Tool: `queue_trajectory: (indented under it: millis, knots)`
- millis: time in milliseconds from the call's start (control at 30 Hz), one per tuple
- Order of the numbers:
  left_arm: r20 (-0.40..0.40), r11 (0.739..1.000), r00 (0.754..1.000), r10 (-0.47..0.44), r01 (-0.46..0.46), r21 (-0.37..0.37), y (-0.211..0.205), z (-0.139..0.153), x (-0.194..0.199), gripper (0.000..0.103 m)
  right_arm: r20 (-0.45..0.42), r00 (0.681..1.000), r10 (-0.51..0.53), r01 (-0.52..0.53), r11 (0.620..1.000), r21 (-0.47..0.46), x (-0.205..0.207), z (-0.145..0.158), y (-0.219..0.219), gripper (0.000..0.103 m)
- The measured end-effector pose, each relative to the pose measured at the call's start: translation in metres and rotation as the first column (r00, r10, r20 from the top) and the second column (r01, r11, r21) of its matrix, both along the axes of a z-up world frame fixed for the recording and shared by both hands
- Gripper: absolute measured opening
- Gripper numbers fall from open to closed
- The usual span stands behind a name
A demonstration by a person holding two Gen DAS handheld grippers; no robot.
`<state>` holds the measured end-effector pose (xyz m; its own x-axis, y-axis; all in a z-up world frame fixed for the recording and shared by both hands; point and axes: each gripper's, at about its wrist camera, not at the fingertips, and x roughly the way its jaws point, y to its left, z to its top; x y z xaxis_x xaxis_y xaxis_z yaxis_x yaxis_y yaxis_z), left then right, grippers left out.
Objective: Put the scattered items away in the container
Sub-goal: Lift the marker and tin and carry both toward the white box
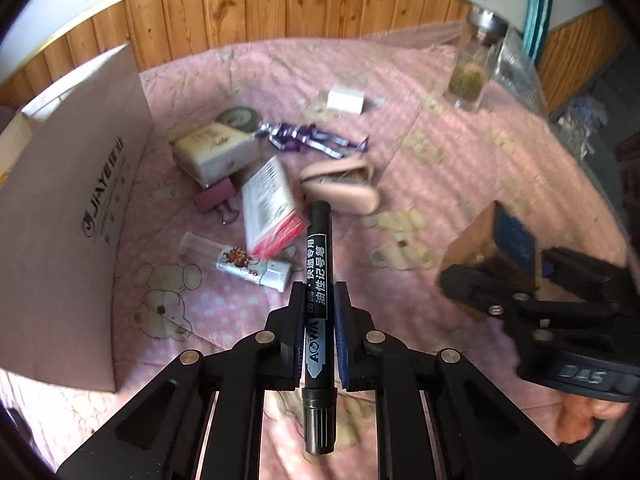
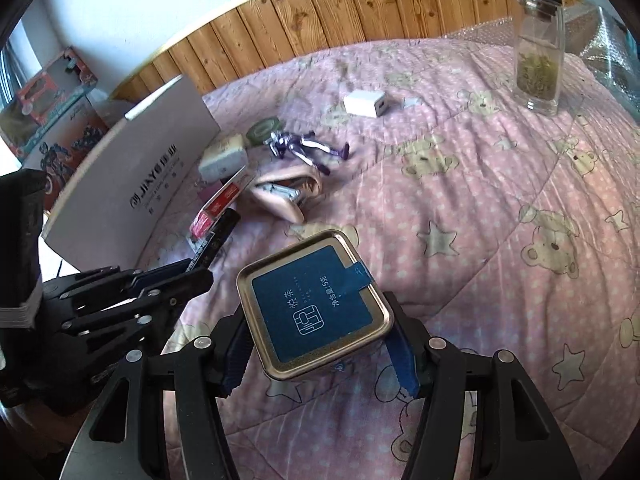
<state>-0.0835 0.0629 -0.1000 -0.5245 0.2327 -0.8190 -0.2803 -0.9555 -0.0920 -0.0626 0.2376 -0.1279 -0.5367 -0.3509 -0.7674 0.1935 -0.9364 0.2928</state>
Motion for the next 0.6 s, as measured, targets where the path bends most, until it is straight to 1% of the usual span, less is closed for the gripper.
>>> queue_trajectory:
  millis: [133,300,400,500,600]
  knots:
    - [-0.013,0.999,1.0,0.015,-0.014,0.048,-0.008,0.018,0.008,0.013,-0.026,1.0,0.013,-0.013,1.0,-0.015,0.005,0.01,-0.002,0.06]
    - [-0.037,0.995,0.998,0.054,-0.051,0.081,-0.02,0.04,0.016,0.013,-0.055,0.998,0.027,-0.029,0.999,-0.036,0.013,0.023,-0.006,0.06]
    - [-0.057,0.993,0.995,0.079,-0.073,0.093,-0.027,0.052,0.021,0.013,-0.071,0.997,0.037,-0.041,0.998,-0.056,0.02,0.033,-0.008,0.06]
    - [-0.083,0.992,0.992,0.095,-0.087,0.093,-0.033,0.063,0.026,0.013,-0.086,0.995,0.049,-0.054,0.997,-0.06,0.029,0.042,-0.013,0.06]
    - [-0.099,0.99,0.99,0.104,-0.093,0.109,-0.038,0.072,0.03,0.013,-0.099,0.993,0.062,-0.068,0.996,-0.05,0.038,0.052,-0.02,0.06]
